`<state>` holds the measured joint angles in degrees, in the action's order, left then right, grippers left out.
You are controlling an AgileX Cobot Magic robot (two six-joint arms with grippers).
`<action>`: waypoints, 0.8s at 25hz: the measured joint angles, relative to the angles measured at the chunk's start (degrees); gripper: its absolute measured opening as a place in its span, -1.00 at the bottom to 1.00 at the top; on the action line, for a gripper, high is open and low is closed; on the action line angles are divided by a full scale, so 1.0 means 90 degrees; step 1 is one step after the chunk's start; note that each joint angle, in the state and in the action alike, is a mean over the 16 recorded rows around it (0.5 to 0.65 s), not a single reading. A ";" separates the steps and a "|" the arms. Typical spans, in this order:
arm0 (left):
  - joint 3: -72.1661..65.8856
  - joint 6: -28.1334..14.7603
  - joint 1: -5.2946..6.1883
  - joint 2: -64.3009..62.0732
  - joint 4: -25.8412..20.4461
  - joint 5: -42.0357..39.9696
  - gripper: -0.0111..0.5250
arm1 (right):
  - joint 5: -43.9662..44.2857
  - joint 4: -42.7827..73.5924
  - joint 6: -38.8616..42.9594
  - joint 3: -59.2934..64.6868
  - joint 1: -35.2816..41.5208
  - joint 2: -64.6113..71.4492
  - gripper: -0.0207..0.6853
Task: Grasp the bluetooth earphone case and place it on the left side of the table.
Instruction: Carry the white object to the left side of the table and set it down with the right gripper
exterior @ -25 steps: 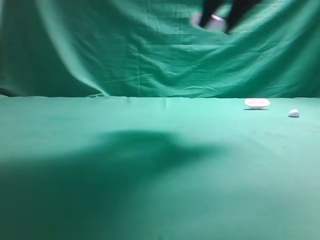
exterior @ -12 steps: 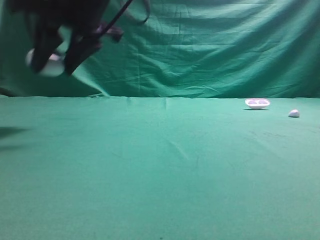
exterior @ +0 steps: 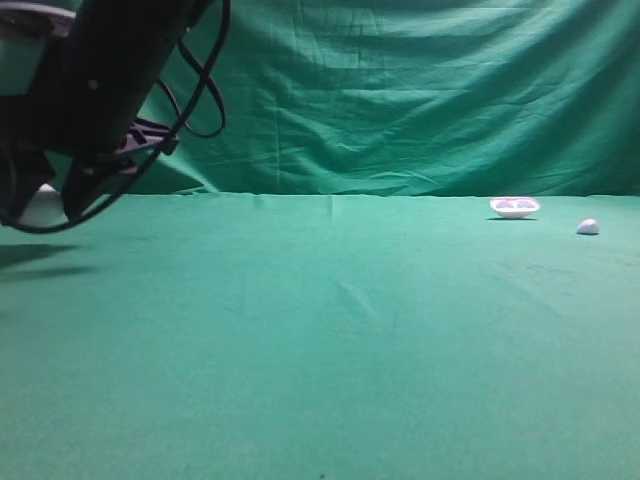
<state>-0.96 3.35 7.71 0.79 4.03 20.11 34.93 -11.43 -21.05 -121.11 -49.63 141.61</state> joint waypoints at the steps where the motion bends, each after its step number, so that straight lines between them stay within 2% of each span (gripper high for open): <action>1: 0.0000 0.0000 0.0000 0.0000 0.0000 0.0000 -0.96 | 0.0048 0.0003 -0.0001 0.0000 0.0001 -0.0033 0.40; 5: 0.0000 0.0000 0.0000 0.0000 0.0000 0.0000 -0.96 | 0.0446 0.0037 0.0069 0.0000 0.0016 -0.0330 0.54; 8: 0.0000 0.0000 0.0000 0.0000 0.0000 0.0000 -0.96 | 0.0996 0.0121 0.0230 0.0000 0.0040 -0.0693 0.44; 11: 0.0000 0.0000 0.0000 0.0000 0.0000 0.0000 -0.96 | 0.1712 0.0259 0.0468 0.0000 0.0084 -0.1152 0.19; 20: 0.0000 0.0000 0.0000 0.0000 0.0000 0.0000 -0.96 | 0.3654 0.0819 0.1616 0.0112 0.0414 -0.2866 -0.77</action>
<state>-0.96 3.35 7.71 0.79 4.03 20.11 67.81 -4.06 -6.51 -120.11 -45.90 115.82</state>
